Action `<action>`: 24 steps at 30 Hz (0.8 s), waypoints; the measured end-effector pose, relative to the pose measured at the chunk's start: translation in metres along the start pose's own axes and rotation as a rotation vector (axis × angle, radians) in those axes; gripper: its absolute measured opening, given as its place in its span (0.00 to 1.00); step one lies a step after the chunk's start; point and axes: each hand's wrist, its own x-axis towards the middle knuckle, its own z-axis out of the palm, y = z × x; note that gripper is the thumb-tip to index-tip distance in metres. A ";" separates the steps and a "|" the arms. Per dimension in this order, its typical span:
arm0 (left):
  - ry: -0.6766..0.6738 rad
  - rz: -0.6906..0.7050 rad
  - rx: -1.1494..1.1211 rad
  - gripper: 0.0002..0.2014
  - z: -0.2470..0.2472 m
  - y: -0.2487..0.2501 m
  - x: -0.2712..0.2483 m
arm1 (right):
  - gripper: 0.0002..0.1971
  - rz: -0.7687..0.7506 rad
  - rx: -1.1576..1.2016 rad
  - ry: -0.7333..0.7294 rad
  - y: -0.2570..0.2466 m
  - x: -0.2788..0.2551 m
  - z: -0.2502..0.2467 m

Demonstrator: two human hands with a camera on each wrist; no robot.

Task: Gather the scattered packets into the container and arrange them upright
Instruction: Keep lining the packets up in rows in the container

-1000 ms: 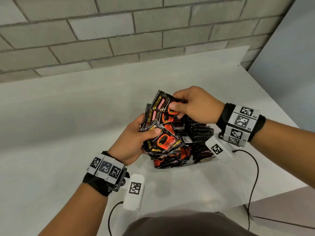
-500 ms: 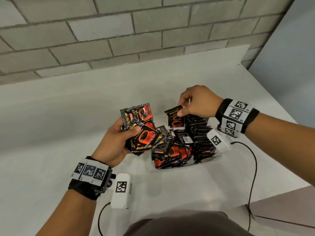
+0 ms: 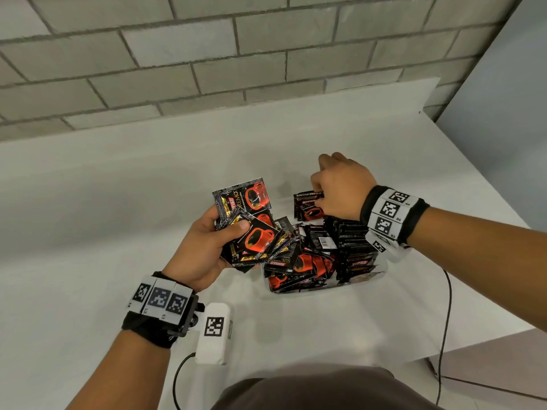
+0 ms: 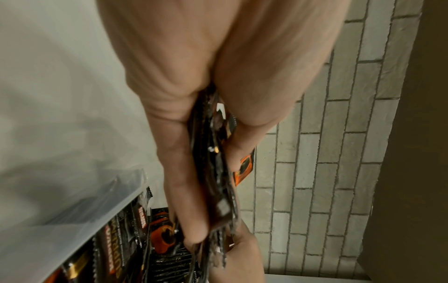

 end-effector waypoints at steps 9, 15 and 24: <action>-0.003 -0.007 0.002 0.23 0.001 0.002 -0.001 | 0.16 -0.067 0.092 -0.026 -0.005 0.005 -0.001; -0.052 -0.014 0.053 0.22 0.007 0.002 0.000 | 0.10 -0.105 0.487 0.013 -0.007 0.002 -0.028; -0.153 -0.007 0.205 0.23 0.026 0.000 0.005 | 0.24 -0.265 0.626 -0.209 -0.037 -0.022 -0.051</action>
